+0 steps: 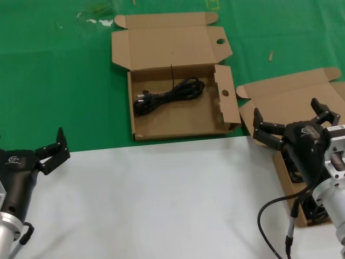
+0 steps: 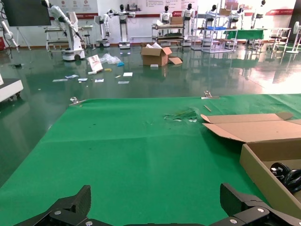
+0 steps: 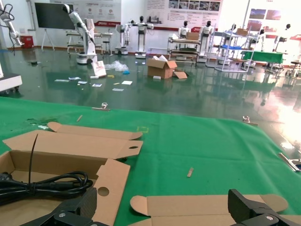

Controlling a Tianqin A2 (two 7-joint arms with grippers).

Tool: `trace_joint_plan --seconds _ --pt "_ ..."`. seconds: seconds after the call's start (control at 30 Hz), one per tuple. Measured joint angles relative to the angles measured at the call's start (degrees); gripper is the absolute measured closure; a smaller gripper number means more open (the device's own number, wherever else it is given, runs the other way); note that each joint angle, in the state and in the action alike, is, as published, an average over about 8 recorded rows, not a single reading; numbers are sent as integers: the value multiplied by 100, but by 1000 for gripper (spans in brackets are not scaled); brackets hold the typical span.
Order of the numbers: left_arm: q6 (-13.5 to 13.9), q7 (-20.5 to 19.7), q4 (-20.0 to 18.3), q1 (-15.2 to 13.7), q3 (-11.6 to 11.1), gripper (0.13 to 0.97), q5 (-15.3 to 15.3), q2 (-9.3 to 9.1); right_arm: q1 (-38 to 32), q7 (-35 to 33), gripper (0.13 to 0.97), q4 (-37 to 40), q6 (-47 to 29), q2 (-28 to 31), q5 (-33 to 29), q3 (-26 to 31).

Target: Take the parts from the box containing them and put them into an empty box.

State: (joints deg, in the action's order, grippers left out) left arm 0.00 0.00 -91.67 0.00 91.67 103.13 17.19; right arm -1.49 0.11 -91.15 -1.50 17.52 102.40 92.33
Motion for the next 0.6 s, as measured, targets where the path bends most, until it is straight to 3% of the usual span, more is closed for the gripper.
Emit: trace_joint_plan --seconds 0.6 --pt "0 0 0 0 0 132 0 0 0 0 129 0 0 0 0 0"
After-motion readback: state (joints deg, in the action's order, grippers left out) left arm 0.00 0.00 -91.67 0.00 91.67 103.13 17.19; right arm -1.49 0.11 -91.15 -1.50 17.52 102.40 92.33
